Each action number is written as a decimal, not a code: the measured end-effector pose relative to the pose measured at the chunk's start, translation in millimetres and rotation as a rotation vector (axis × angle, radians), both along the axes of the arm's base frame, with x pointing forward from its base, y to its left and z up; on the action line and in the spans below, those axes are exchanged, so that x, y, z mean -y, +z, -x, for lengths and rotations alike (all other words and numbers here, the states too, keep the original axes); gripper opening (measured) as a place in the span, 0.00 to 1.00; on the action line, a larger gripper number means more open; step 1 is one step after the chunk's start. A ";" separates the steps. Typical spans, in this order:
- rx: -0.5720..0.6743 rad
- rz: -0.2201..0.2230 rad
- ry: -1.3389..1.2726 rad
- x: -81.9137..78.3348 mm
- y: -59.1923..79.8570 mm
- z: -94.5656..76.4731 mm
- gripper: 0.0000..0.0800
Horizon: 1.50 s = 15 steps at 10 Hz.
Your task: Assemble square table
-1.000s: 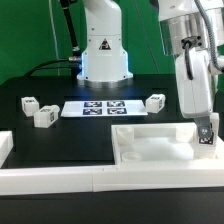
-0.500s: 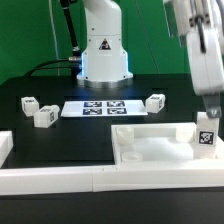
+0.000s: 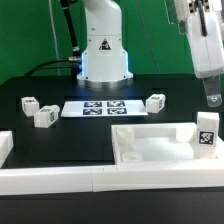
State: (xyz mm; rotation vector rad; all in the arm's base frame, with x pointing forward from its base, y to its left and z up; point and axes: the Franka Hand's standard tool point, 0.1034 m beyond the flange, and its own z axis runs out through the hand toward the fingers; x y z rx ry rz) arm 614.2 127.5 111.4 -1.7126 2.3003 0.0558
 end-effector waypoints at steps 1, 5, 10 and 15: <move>0.000 0.000 0.001 0.0 -0.2 0.1 0.81; 0.022 0.022 0.156 -5.3 8.4 16.1 0.81; 0.083 0.082 0.487 -10.4 11.6 24.8 0.81; 0.163 0.221 0.979 12.7 -6.3 77.4 0.81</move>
Offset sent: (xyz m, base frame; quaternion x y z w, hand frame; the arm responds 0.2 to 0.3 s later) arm -0.0262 0.0073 0.0183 -0.0282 -0.0332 -0.1203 0.9918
